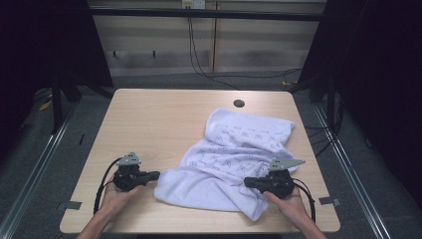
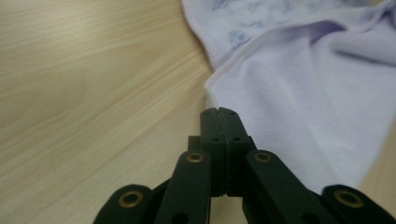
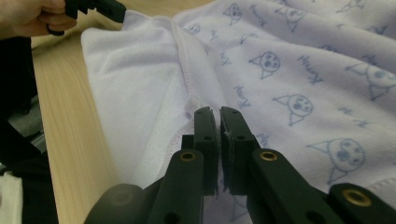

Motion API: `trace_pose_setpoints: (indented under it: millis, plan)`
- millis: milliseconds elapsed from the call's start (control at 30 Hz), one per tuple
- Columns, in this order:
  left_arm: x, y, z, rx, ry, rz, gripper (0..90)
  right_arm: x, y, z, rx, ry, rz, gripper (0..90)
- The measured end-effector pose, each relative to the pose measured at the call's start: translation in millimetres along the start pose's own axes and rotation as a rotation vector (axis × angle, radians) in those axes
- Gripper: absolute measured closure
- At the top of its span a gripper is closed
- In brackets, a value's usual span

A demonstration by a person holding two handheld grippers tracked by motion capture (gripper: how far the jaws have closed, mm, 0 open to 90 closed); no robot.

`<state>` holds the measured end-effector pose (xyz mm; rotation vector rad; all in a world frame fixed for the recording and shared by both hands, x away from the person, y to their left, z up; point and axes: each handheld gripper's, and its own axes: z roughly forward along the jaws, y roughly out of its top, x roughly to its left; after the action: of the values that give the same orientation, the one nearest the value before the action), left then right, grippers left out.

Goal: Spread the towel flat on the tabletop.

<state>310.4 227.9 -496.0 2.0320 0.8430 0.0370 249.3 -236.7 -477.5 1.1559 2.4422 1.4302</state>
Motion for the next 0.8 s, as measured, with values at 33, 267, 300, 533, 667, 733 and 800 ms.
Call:
trace_pose_setpoints:
  millis: [33,267,300,533,667,733,800]
  plan:
    - [-0.8,0.7,-1.0,-0.014,-0.010,-0.006,90.0,-1.2,0.6,-1.4,-0.008,-0.001,0.005,86.5]
    - [2.8,5.2,5.0,-0.015,0.044,0.009,89.1,-4.9,0.2,-8.5,-0.022,-0.012,0.015,86.5]
    - [5.0,7.2,7.7,-0.015,0.069,-0.009,77.8,-4.9,0.2,-8.3,-0.020,-0.012,0.015,86.5]
    - [18.1,12.8,25.9,0.027,0.061,-0.031,52.2,-2.9,0.1,-10.5,-0.025,-0.004,0.017,86.5]
    - [13.9,12.7,28.1,0.035,0.043,0.002,49.8,-1.4,-4.4,-16.5,-0.028,-0.001,0.027,86.5]
    - [11.9,13.1,30.3,0.044,0.009,0.012,59.1,-2.2,-7.3,-18.1,-0.023,-0.003,0.033,86.4]
    - [8.2,13.6,32.8,0.054,-0.006,0.029,67.7,-3.1,-7.5,-19.0,-0.034,0.000,0.038,86.4]
